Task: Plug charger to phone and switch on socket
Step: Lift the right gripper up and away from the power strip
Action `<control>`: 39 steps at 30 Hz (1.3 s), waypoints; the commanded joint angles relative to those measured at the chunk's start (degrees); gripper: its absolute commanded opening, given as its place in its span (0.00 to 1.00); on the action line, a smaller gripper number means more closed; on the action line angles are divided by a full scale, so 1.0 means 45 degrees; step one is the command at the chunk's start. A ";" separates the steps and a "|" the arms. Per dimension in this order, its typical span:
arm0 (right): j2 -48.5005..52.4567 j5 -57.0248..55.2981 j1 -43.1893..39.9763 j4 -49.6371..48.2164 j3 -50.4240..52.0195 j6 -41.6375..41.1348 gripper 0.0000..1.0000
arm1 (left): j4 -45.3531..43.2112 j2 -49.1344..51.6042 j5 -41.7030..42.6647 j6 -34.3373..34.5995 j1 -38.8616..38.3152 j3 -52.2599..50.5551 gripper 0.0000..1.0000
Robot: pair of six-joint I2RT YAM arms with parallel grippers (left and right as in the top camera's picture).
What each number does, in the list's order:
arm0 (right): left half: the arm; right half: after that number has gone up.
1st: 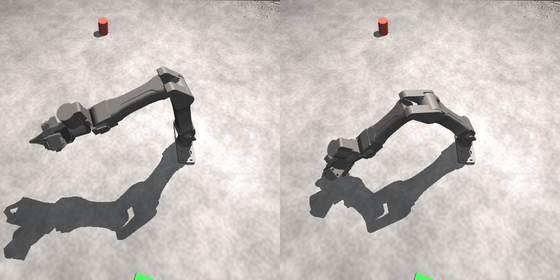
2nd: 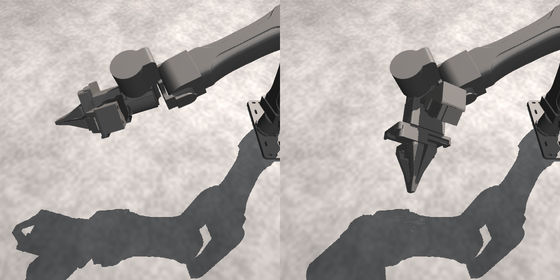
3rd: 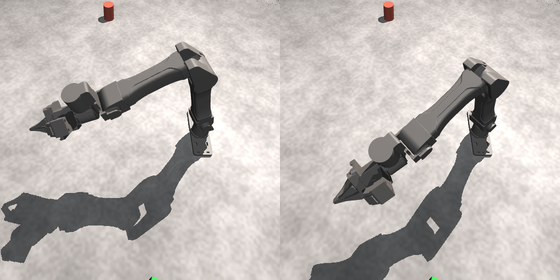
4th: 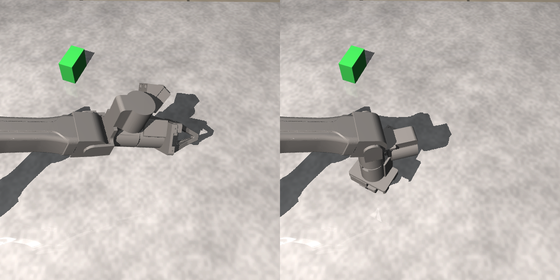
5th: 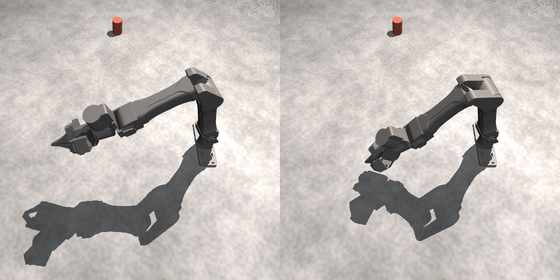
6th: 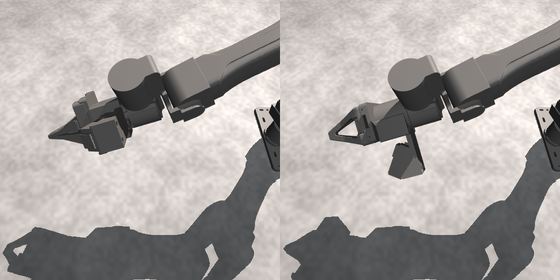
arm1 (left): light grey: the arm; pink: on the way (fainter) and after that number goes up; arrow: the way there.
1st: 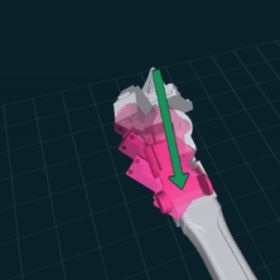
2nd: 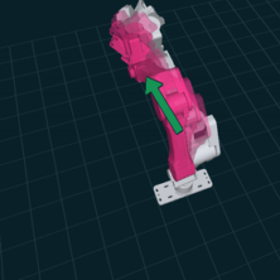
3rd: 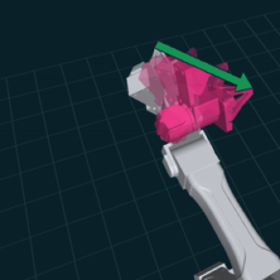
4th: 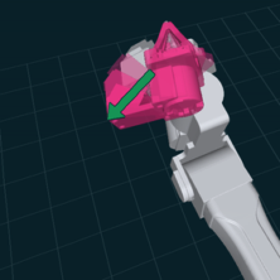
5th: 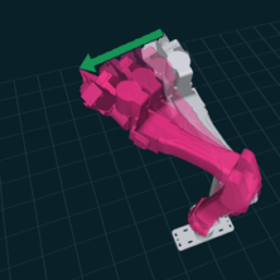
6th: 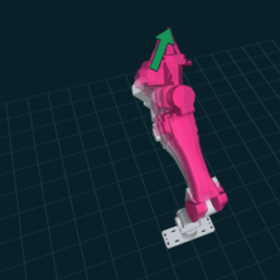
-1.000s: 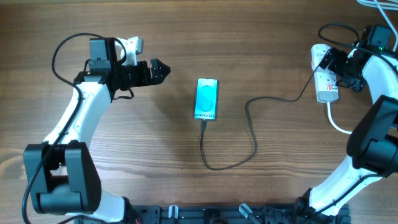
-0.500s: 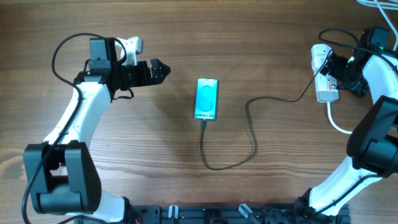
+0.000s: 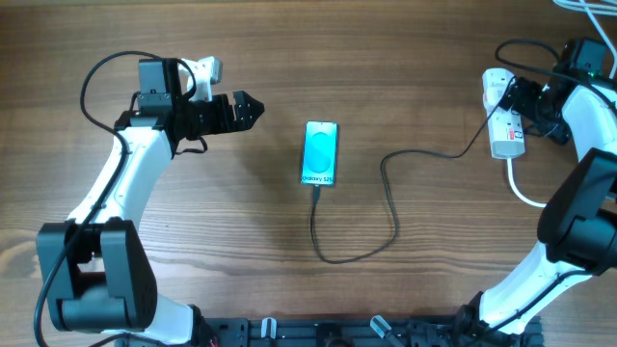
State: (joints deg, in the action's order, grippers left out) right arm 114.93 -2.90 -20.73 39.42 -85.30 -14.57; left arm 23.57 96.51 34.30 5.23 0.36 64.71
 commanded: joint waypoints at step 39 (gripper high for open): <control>-0.6256 -0.0262 0.0117 -0.0602 -0.0102 0.0233 1.00 | -0.0005 -0.0185 -0.0083 -0.0073 -0.0058 -0.0049 1.00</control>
State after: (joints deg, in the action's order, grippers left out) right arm 89.41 -3.07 -20.56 36.73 -85.34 -14.59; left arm 23.57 96.51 34.28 5.23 0.36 64.71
